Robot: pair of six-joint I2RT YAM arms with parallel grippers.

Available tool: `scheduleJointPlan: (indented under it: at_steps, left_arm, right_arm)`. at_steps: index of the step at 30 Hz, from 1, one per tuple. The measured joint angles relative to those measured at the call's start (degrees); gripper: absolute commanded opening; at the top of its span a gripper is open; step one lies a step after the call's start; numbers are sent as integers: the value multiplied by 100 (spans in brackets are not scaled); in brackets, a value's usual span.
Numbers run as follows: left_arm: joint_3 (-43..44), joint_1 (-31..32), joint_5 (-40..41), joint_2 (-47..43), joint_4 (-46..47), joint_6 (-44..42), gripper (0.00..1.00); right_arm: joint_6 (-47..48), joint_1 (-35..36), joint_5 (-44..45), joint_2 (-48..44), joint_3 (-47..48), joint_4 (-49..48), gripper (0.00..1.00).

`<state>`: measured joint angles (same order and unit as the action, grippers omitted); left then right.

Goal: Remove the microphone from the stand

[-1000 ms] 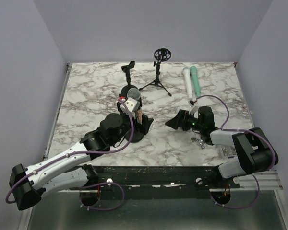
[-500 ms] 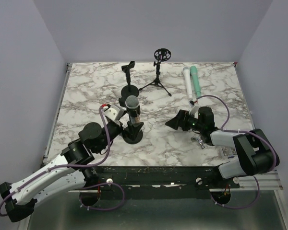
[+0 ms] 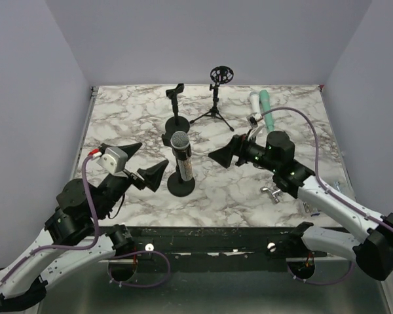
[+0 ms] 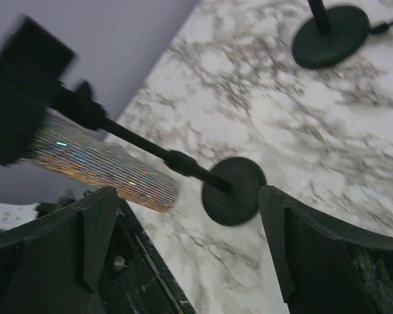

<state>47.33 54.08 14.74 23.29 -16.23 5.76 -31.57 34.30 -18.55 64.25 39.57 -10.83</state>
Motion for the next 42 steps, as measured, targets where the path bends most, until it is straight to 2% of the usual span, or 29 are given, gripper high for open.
scheduleJointPlan:
  at_steps: [3, 6, 10, 14, 17, 21, 24, 29, 35, 42]
  left_arm:
    - [306, 0, 459, 20, 11, -396, 99]
    - [398, -2, 927, 42, 415, -870, 98]
    - [260, -13, 1314, 136, 1147, -1405, 99]
    - [-444, -315, 1517, 0, 1987, -1539, 99]
    - [-903, -841, 1425, -341, 2135, -1368, 99]
    - [-1016, -1327, 1381, -660, 2275, -1165, 99]
    - [-1016, -1377, 1373, -662, 2321, -1150, 98]
    - [-1005, -1390, 1318, -507, 2253, -1274, 99]
    - [-1005, -1390, 1311, -498, 2210, -1394, 98]
    - [-1005, -1390, 1268, -470, 2166, -1416, 98]
  right_arm:
    - [-9, 363, 28, -310, 734, 302, 97]
    - [-59, 804, 11, -439, 1281, 433, 97]
    - [-20, 1812, 361, -382, 1982, 833, 97]
    - [243, 2962, 1716, -90, 2824, 1504, 97]
    - [468, 3742, 3123, 450, 3644, 2052, 99]
    - [721, 4419, 4966, 1209, 4306, 2562, 99]
    - [824, 4640, 5995, 1832, 4686, 3025, 99]
    - [1128, 4677, 6992, 2435, 4885, 3344, 100]
    - [1692, 4677, 7580, 2459, 4843, 3045, 100]
    - [2142, 4673, 7851, 2455, 4843, 2640, 100]
